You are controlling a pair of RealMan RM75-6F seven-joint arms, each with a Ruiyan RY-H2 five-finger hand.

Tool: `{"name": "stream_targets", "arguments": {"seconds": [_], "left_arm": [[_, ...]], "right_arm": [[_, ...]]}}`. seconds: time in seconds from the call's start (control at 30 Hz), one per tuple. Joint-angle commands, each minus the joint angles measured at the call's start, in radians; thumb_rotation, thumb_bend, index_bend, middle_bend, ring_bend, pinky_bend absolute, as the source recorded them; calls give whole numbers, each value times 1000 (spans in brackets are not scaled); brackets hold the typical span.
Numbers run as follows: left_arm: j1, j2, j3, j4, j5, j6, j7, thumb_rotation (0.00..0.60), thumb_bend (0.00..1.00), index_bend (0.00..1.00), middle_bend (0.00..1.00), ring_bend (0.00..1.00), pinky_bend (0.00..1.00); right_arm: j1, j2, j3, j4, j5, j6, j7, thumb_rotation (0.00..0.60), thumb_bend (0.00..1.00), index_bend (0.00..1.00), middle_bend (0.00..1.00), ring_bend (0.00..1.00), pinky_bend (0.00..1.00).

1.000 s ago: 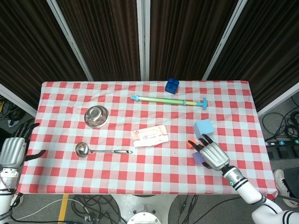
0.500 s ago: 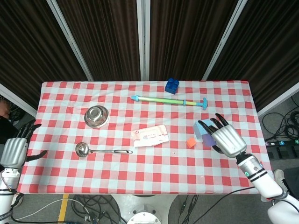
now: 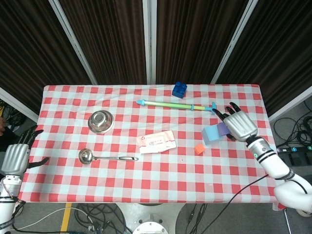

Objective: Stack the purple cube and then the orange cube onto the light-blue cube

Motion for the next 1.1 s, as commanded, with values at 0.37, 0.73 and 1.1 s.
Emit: {"name": "stream_targets", "arguments": {"seconds": [0.37, 0.73, 1.1], "left_arm": [[-29, -26, -38, -14, -53, -34, 60, 600, 60, 225, 202, 144, 314], [-16, -20, -26, -4, -47, -24, 42, 600, 60, 223, 202, 144, 314], [-11, -18, -24, 4, -47, -23, 26, 600, 60, 224, 202, 145, 314]], "right_arm": [[44, -105, -47, 170, -87, -17, 156, 600, 155, 48, 470, 152, 77], [46, -137, -64, 201, -86, -7, 186, 600, 153, 49, 470, 152, 77], [51, -162, -65, 220, -64, -6, 168, 600, 78, 50, 449, 151, 77]]}}
